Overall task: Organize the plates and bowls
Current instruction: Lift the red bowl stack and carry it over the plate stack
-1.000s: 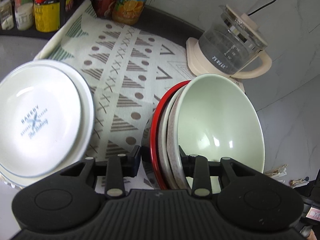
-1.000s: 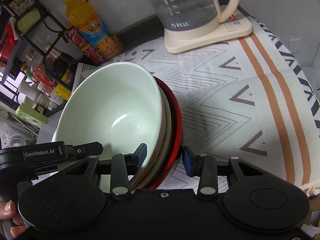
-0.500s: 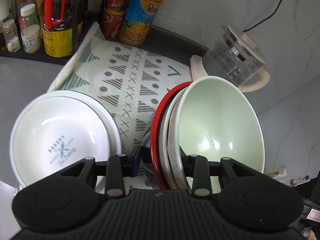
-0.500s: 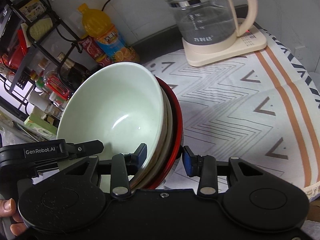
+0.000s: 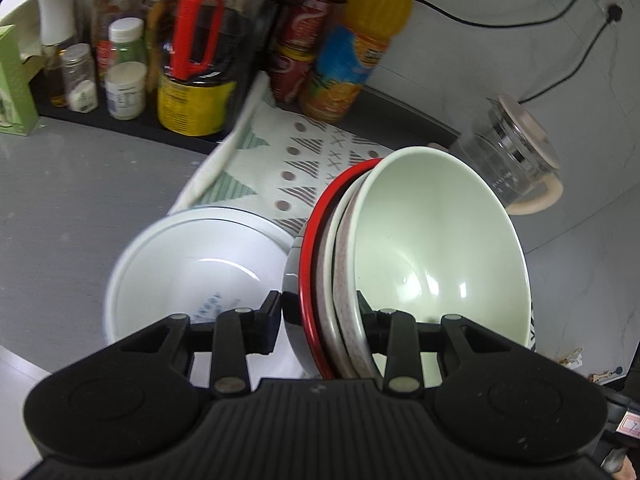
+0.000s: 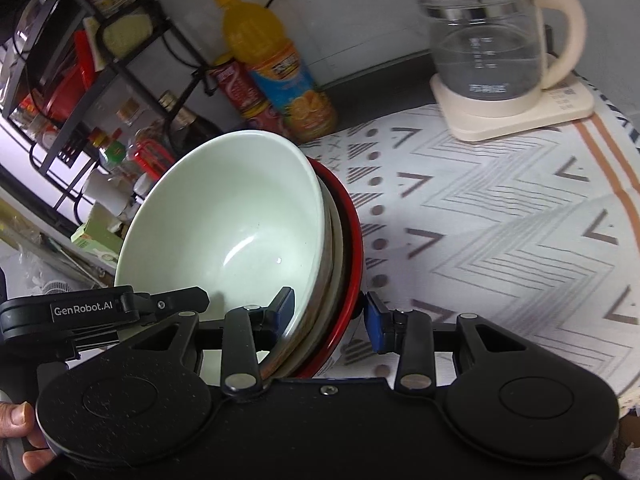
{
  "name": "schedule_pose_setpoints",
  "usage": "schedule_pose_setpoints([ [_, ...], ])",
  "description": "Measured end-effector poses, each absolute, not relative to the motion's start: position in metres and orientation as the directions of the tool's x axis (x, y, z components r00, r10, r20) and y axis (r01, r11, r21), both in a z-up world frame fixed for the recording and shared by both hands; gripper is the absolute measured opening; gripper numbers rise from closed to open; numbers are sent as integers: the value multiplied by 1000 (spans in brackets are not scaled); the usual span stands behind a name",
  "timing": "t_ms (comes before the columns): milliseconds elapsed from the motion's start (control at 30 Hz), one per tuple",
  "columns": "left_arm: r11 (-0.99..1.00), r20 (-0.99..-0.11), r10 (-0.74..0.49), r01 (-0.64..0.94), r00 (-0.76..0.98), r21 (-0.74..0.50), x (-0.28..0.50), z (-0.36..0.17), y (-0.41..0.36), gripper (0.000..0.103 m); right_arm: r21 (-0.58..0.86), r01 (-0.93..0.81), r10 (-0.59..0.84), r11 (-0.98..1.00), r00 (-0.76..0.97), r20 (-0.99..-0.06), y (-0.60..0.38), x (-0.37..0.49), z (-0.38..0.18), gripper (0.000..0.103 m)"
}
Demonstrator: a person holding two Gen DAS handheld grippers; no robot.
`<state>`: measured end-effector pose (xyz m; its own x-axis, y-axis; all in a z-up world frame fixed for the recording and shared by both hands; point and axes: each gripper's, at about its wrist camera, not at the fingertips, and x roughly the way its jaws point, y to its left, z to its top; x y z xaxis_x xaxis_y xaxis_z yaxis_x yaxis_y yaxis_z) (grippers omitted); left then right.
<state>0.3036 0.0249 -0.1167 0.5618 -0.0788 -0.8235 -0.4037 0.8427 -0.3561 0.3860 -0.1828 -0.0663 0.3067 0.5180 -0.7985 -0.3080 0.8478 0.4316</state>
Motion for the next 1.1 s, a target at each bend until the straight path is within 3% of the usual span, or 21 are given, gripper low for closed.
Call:
schedule_pose_setpoints([
  [1100,794,-864,-123,-474,489,-381,268,-168,119,34,381,-327,465,865,234,-854,-76,354,-102,36],
])
